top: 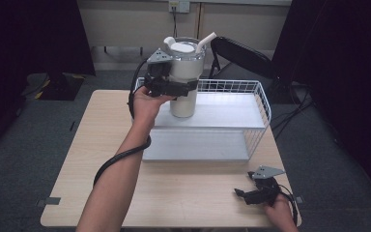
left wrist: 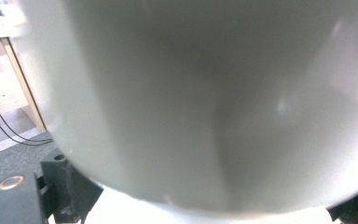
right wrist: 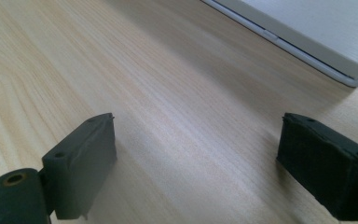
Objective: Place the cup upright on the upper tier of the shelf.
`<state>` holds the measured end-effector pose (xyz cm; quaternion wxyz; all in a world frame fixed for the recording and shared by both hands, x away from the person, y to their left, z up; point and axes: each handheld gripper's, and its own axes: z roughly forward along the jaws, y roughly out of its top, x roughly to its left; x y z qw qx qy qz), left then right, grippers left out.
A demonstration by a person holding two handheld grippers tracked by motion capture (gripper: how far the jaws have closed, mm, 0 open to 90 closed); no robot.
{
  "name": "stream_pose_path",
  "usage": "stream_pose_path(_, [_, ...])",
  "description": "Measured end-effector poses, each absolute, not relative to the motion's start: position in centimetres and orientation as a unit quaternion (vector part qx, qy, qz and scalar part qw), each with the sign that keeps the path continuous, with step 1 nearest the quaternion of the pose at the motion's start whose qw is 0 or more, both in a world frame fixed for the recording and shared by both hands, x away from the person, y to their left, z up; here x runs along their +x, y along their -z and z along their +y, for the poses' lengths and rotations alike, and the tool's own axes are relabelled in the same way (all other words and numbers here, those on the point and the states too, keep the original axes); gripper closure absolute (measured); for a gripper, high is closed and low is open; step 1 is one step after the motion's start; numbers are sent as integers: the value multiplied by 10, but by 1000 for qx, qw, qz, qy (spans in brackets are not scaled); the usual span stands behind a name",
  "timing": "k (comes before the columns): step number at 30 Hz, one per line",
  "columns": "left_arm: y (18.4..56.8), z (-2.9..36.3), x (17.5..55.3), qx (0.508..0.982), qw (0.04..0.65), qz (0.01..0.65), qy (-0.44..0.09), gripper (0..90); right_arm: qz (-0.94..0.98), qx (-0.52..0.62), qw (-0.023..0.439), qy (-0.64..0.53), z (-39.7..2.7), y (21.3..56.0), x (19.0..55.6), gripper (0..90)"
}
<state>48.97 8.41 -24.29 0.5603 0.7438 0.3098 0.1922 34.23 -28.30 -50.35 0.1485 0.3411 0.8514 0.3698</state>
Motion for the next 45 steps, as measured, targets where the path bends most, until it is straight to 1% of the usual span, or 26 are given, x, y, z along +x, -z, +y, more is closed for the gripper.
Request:
stream_pose_path(11, [247, 82, 491, 737, 570, 308, -195, 98, 851, 341, 148, -370, -283, 504, 342, 108])
stream_pose_path(19, [250, 84, 487, 739, 572, 295, -200, 97, 851, 341, 149, -370, -283, 504, 342, 108])
stream_pose_path(26, [253, 89, 479, 746, 572, 271, -209, 95, 851, 341, 148, -370, -283, 504, 342, 107])
stream_pose_path(33, [256, 89, 478, 737, 581, 273, -210, 96, 851, 341, 149, -370, -283, 504, 342, 107])
stream_pose_path(45, [259, 91, 478, 738, 584, 266, -211, 98, 852, 341, 148, -370, -283, 504, 342, 106])
